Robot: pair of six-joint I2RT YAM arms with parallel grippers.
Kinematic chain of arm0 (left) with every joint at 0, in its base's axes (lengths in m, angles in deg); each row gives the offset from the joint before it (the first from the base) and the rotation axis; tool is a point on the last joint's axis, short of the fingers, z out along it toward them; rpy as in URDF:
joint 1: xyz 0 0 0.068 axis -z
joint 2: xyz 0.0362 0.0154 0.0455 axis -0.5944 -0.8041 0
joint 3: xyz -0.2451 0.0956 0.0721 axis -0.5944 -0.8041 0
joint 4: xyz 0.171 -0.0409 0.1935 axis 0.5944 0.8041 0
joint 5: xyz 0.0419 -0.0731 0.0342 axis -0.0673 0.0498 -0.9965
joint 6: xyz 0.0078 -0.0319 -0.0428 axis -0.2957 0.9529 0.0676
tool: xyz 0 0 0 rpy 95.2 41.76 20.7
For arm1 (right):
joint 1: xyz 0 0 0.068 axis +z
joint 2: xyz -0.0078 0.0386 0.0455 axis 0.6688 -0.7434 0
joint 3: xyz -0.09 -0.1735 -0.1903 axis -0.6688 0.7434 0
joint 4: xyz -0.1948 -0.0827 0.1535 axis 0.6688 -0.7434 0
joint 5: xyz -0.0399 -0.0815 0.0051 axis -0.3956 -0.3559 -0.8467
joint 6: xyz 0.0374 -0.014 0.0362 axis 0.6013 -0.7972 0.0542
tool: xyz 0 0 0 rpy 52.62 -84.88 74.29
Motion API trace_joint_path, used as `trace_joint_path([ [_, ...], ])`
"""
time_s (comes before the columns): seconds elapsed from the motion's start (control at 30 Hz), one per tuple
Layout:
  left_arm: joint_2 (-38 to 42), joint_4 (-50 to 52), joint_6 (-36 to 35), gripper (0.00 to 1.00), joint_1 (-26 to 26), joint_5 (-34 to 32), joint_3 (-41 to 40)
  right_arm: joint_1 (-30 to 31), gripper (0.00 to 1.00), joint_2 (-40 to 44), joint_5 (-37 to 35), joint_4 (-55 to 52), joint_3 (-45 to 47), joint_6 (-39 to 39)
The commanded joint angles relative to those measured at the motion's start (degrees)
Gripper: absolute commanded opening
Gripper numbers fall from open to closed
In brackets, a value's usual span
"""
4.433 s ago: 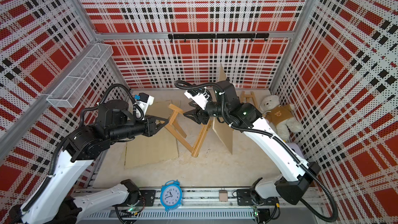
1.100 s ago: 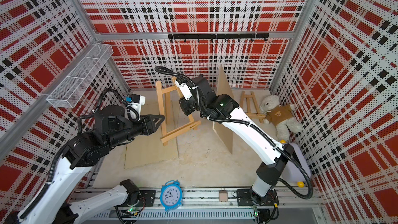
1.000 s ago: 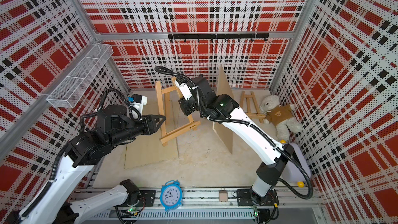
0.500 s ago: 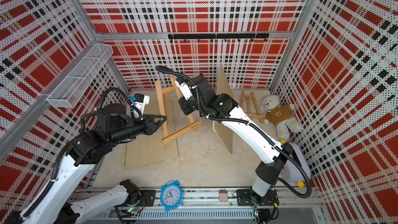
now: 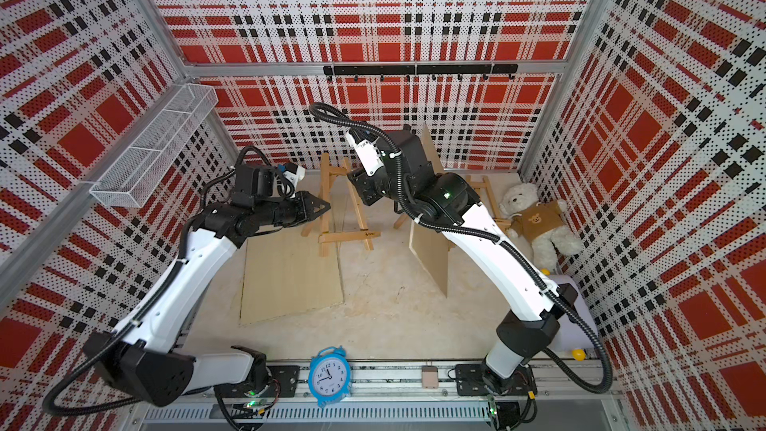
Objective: Disassemble the easel
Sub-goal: Fold up the easel at the center of the board.
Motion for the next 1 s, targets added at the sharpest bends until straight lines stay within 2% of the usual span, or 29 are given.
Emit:
trace_joint_path([
  [0.0, -3.2, -7.0, -3.2, 0.0, -2.1, 10.8, 6.4, -0.4, 0.46, 3.6, -4.8, 2.0, -1.1, -3.4],
  [0.33, -23.6, -12.6, -2.5, 0.0, -8.7, 23.7, 16.4, -1.6, 0.46, 5.3, -10.6, 4.7, 1.7, -3.9],
  [0.43, -29.7, -23.5, 5.2, 0.0, -8.9, 29.4, 16.6, -2.0, 0.46, 4.7, -12.0, 5.8, 2.1, -3.8],
  [0.57, -36.1, -39.1, 16.8, 0.0, -8.8, 33.5, 17.2, -2.3, 0.47, 3.2, -13.3, 6.7, 1.4, -3.6],
  [0.8, -49.4, -48.4, 26.5, 0.0, -9.7, 38.8, 27.1, -2.8, 0.47, -1.6, -14.0, 6.3, -2.5, -2.7],
  [0.9, -54.9, -61.1, 37.2, 0.0, -10.9, 40.8, 28.5, -2.9, 0.47, -3.5, -14.4, 5.3, -4.5, -2.3],
  [0.97, -59.4, -74.7, 49.3, 0.0, -11.7, 42.1, 29.9, -3.0, 0.47, -4.6, -14.8, 4.9, -5.5, -2.3],
])
